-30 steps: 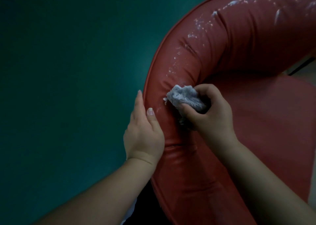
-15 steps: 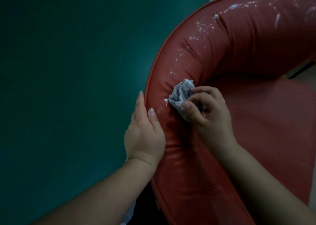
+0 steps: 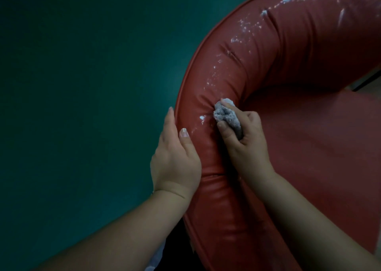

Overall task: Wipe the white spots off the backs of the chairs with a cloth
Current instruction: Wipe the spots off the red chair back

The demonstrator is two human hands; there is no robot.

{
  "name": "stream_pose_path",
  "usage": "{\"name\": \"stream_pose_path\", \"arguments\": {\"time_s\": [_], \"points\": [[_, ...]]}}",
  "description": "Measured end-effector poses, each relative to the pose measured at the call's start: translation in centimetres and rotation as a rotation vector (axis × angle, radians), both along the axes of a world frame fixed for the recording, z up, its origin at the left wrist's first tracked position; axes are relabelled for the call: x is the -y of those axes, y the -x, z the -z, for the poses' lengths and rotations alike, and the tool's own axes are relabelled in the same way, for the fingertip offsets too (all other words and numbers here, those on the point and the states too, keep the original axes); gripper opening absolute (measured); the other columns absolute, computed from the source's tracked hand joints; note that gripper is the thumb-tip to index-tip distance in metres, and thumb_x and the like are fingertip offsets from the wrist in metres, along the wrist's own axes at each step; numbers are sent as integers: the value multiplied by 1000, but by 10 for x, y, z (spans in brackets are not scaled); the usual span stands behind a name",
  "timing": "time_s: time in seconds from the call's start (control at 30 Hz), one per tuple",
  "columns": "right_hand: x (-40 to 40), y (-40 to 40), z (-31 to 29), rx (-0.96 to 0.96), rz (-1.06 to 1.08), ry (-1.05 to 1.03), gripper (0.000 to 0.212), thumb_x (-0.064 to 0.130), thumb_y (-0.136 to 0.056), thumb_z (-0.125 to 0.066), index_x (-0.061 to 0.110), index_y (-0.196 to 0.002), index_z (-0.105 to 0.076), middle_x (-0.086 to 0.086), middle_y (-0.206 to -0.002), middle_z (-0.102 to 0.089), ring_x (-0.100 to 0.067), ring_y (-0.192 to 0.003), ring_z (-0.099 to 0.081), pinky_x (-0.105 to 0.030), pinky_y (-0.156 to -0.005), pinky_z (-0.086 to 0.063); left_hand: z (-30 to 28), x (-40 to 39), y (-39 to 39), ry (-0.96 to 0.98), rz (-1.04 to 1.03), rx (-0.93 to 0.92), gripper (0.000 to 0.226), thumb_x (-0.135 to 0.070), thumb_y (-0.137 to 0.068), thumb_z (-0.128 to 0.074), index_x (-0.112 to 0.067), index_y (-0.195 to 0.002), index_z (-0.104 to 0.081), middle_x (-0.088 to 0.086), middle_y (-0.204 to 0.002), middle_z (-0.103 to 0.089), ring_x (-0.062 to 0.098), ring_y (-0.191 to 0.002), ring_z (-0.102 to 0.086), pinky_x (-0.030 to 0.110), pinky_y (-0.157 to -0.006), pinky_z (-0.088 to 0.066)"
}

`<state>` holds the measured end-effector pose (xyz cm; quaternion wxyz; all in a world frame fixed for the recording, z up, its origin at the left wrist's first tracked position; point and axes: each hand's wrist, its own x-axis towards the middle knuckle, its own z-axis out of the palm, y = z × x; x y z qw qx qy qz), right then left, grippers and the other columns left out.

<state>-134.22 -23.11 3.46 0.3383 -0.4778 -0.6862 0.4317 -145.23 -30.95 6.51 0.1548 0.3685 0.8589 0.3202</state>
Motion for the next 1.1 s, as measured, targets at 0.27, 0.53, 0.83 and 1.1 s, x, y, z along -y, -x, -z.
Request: {"name": "stream_pose_path", "arguments": {"time_s": [0.27,0.53,0.83,1.1], "points": [[8,16,-9,142,-75,-208,50,51,-85,-55,35,-133,-51,-4,-111,-45,-24,-105,-51,-44,-93,-47,1,0,2,4,4,5,59,-35,-91,-28,-20,-148,-30,0,-149,-41,20,-125,-45,27,-94,-35],[-4,20,-13,77,-3,-191,47,59,-87,-46,37,-128,-51,2,-104,-41,-16,-99,-49,-28,-93,-44,1,0,3,-28,0,29,58,-33,-92,-28,-18,-147,-32,1,-149,-42,18,-129,-43,8,-92,-23],[5,16,-8,-21,73,-124,49,29,-83,-68,25,-131,-57,8,-94,-51,5,-85,-52,-5,-84,-37,1,0,3,-36,-6,24,57,-32,-92,-29,-17,-147,-34,1,-148,-43,19,-129,-44,13,-94,-27],[19,5,-10,40,10,-105,39,31,-84,-68,18,-121,-65,0,-88,-56,-2,-80,-55,-8,-79,-39,0,1,4,-54,-5,40,56,-30,-93,-28,-16,-147,-35,2,-147,-44,19,-129,-45,8,-95,-23]]}}
